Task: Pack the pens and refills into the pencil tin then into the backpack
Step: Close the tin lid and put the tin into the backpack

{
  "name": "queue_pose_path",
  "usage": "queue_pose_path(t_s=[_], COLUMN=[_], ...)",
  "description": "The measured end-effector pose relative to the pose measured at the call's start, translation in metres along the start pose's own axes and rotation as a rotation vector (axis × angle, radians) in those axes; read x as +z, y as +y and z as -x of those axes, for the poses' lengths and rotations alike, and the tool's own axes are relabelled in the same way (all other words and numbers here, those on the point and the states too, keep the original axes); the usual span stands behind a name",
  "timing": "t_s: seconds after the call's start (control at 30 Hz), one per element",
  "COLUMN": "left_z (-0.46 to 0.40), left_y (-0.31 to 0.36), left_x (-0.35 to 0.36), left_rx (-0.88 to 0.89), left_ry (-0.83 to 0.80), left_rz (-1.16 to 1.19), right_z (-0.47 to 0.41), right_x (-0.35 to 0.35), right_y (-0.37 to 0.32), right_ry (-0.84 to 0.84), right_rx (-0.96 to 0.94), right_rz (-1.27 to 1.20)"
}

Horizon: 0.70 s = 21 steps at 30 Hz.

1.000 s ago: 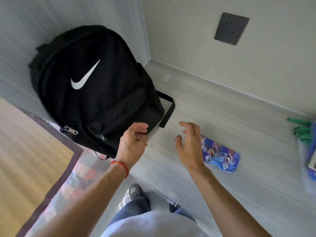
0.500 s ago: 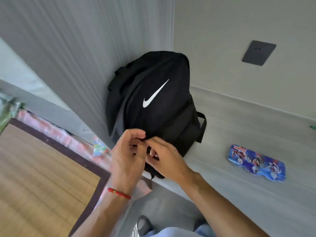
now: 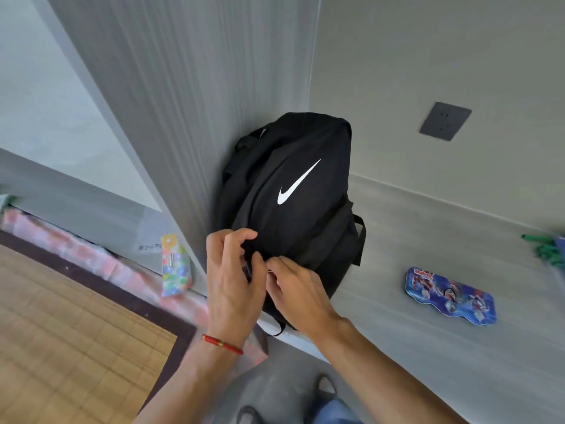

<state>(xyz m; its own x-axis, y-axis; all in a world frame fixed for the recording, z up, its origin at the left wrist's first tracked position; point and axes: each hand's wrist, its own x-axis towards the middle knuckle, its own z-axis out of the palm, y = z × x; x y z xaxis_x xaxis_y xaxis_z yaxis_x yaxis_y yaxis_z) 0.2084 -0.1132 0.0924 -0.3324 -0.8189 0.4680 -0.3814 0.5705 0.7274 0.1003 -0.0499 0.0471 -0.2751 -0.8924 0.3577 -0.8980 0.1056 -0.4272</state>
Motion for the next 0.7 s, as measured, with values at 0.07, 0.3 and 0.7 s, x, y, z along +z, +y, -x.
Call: queue_pose_path(t_s=[0.07,0.3,0.7], left_z=[-0.004,-0.021,-0.068], left_y=[-0.002,0.008,0.034], left_x=[-0.002,-0.007,-0.015], left_rx=[0.014,-0.067,0.063], left_ry=[0.022,0.072,-0.075], left_rz=[0.018,0.112,0.07], right_z=[-0.004,-0.037,-0.111], right_x=[-0.009,-0.05,-0.111], right_y=[0.004,-0.002,-0.01], right_ry=[0.009,0.051,0.247], right_rx=[-0.096,-0.317,-0.342], right_rz=[0.06,0.069,-0.05])
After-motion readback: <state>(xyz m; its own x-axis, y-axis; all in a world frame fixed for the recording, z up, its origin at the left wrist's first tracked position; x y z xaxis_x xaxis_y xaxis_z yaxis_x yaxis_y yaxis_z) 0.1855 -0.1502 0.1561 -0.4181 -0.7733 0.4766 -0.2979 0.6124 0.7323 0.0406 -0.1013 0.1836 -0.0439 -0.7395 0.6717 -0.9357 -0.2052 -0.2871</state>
